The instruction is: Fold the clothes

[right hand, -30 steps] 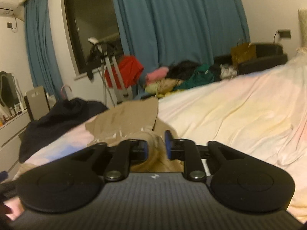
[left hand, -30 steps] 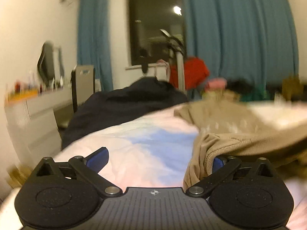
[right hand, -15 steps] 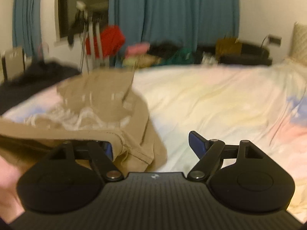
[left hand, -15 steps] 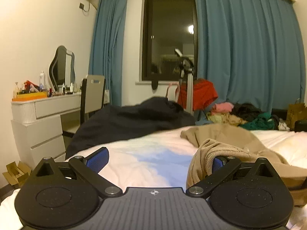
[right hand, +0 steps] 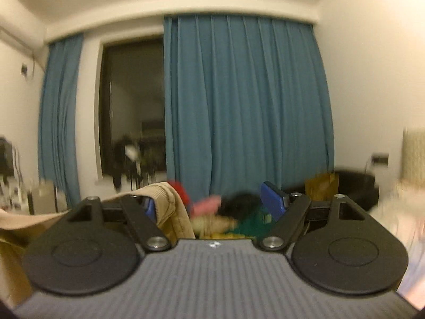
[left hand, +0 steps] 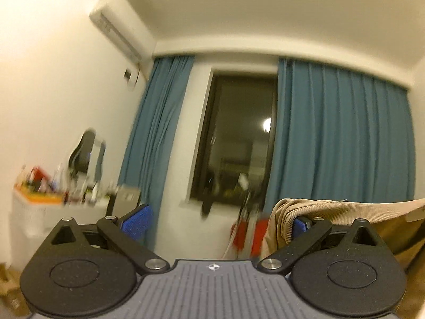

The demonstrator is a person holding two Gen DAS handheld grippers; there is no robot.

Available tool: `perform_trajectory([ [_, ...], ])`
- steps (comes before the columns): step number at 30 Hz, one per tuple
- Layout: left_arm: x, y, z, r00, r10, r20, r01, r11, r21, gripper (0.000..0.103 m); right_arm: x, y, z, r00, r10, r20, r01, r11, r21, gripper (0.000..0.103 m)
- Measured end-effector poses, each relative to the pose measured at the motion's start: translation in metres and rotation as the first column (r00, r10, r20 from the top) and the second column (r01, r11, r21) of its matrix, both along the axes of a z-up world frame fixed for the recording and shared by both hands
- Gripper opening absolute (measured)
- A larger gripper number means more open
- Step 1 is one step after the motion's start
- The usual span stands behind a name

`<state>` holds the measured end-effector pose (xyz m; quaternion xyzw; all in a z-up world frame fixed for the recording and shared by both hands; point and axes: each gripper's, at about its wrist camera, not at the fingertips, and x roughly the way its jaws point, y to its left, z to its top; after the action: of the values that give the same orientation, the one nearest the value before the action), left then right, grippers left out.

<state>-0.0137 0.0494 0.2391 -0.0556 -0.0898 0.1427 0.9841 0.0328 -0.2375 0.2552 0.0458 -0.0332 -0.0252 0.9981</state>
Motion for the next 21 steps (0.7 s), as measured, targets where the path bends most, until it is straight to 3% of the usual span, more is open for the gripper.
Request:
perform_trajectory([
  [6,-0.041,0.009,0.16,0.994,-0.045,0.096,0.045,0.999,0.001,0.103,-0.056,-0.004,0.137,0.989,0.018,0.145,-0.01,0.998,-0.054,0.077],
  [8,-0.058,0.011,0.196,0.993,-0.064,0.103,0.064,0.998,0.003,0.103,-0.077,-0.006,0.169,0.985,0.025,0.171,-0.012,0.997,-0.077,0.077],
  [12,-0.079,0.011,0.243,0.992,-0.111,0.062,0.111,0.994,-0.002,0.103,-0.105,-0.014,0.196,0.984,0.042,0.173,-0.025,0.995,-0.097,0.077],
  [16,-0.077,0.011,0.24,0.989,-0.148,-0.019,0.148,0.989,-0.005,0.103,-0.111,-0.025,0.186,0.992,0.063,0.114,-0.052,0.994,-0.096,0.077],
  [21,-0.042,0.008,0.184,0.981,-0.17,-0.093,0.171,0.985,0.002,0.103,-0.086,-0.032,0.132,0.998,0.068,-0.004,-0.068,0.993,-0.098,0.077],
])
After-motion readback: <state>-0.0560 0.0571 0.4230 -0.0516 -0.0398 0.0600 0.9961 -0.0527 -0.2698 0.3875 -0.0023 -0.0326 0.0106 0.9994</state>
